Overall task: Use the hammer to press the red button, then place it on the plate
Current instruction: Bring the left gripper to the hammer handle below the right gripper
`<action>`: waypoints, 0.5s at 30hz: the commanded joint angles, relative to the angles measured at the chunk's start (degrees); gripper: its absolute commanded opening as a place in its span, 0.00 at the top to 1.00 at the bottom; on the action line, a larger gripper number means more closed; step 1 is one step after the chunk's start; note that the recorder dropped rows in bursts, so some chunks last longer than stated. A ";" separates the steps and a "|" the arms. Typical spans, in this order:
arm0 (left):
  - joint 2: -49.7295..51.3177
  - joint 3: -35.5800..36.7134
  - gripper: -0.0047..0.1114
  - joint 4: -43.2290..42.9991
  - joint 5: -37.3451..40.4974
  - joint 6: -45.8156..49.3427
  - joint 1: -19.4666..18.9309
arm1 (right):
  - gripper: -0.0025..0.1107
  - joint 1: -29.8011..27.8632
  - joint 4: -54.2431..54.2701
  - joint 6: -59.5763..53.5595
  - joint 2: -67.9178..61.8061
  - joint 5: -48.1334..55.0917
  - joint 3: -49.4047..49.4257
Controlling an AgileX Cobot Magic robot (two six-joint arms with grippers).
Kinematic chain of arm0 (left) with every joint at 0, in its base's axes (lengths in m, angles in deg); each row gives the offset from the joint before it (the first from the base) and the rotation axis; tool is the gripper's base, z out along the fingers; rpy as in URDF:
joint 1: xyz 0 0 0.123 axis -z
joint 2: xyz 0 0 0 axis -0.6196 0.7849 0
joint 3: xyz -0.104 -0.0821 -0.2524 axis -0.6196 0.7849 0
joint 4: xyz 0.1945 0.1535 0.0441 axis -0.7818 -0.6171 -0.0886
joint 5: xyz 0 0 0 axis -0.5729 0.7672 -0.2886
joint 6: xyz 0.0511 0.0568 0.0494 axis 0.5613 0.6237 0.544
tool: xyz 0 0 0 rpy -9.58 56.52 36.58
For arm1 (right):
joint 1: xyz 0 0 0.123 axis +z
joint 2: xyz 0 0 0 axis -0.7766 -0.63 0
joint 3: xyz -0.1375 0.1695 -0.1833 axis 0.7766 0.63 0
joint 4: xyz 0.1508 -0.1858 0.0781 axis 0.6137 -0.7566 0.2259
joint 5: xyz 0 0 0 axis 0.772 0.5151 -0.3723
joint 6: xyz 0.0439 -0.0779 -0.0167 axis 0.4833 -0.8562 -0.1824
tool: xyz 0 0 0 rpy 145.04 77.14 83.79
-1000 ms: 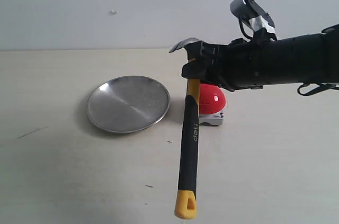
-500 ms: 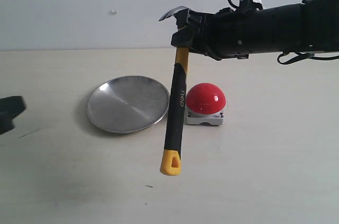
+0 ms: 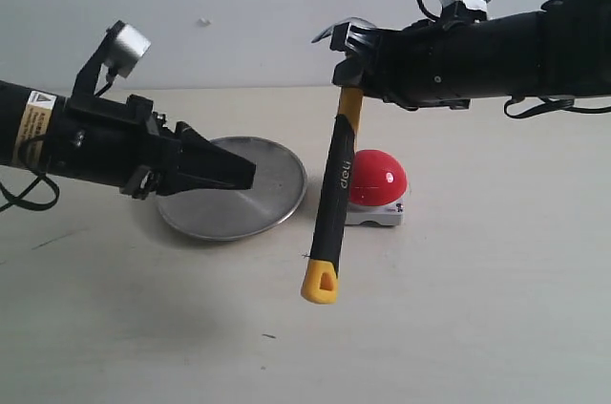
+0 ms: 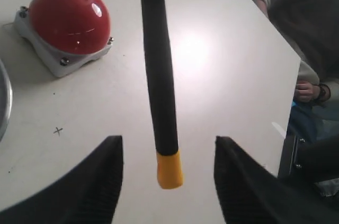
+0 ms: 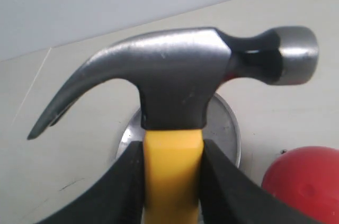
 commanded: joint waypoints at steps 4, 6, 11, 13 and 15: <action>1.71 -2.77 0.48 -0.38 -0.85 2.30 2.56 | 0.98 0.21 1.41 2.09 -2.22 0.56 -0.92; 2.02 -2.77 0.44 -0.49 0.55 2.84 4.32 | 0.98 0.21 1.41 2.10 -3.04 0.56 -0.92; 2.89 -2.77 0.32 -1.64 10.84 1.08 9.25 | 0.98 0.21 1.41 2.61 -3.32 1.38 -0.92; 3.16 -2.77 0.32 -0.86 14.14 1.08 10.54 | 0.98 0.21 1.41 2.74 -3.32 2.07 -1.06; 3.55 -2.77 0.32 -0.45 14.68 1.38 11.28 | 0.98 0.21 1.41 2.74 -3.32 3.14 -1.44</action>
